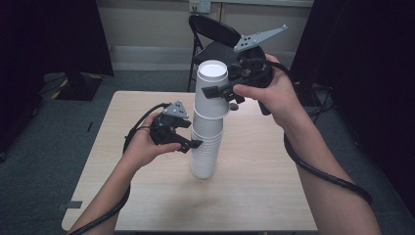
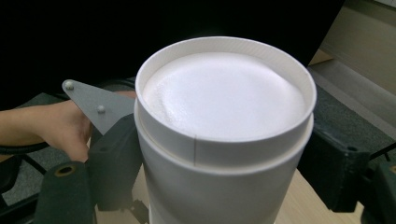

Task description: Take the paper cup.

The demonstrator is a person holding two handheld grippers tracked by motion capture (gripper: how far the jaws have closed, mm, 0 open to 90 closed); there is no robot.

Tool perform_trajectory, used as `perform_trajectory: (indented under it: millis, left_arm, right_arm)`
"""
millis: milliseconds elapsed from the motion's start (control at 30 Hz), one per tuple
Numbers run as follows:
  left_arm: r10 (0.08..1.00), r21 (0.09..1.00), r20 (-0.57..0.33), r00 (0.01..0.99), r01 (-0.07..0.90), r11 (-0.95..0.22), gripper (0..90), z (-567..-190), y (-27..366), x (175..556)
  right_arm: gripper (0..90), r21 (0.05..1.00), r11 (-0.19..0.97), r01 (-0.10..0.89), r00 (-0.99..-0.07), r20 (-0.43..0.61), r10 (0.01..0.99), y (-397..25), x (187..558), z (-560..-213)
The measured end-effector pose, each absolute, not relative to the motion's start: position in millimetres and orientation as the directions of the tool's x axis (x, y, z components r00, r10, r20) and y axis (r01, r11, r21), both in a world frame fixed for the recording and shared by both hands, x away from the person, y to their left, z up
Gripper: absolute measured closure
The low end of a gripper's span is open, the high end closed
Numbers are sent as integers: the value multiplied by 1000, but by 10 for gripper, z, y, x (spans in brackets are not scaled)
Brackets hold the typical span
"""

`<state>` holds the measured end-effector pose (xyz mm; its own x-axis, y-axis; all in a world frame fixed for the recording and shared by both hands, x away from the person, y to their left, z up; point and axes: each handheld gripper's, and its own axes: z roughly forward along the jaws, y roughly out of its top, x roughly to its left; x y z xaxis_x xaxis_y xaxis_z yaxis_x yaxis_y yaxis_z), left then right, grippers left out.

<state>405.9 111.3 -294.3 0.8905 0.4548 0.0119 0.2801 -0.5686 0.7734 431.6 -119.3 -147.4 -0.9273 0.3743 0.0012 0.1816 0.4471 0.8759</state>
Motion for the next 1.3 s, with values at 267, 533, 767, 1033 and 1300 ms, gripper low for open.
perform_trajectory:
  millis: [267, 533, 767, 1033, 1300]
  left_arm:
    - [458, 771, 8, 889, 286, -568, 245, -2946, 1124, 4049]
    - [458, 772, 4, 889, 289, -567, 246, -2950, 1122, 4044]
    - [457, 775, 4, 890, 286, -564, 246, -2947, 1126, 4043]
    - [468, 795, -5, 884, 287, -534, 246, -2851, 1173, 4055]
    - [486, 830, -3, 874, 273, -486, 240, -2607, 1208, 4065]
  right_arm:
    - [212, 887, 424, 181, -925, 6, 381, -1201, 4307, -1384]
    - [213, 892, 417, 177, -924, 4, 382, -1183, 4310, -1329]
    - [212, 892, 415, 178, -924, 7, 382, -1174, 4323, -1323]
    - [212, 891, 416, 183, -924, 12, 382, -1183, 4339, -1376]
    - [211, 889, 419, 186, -923, 12, 384, -1201, 4344, -1392]
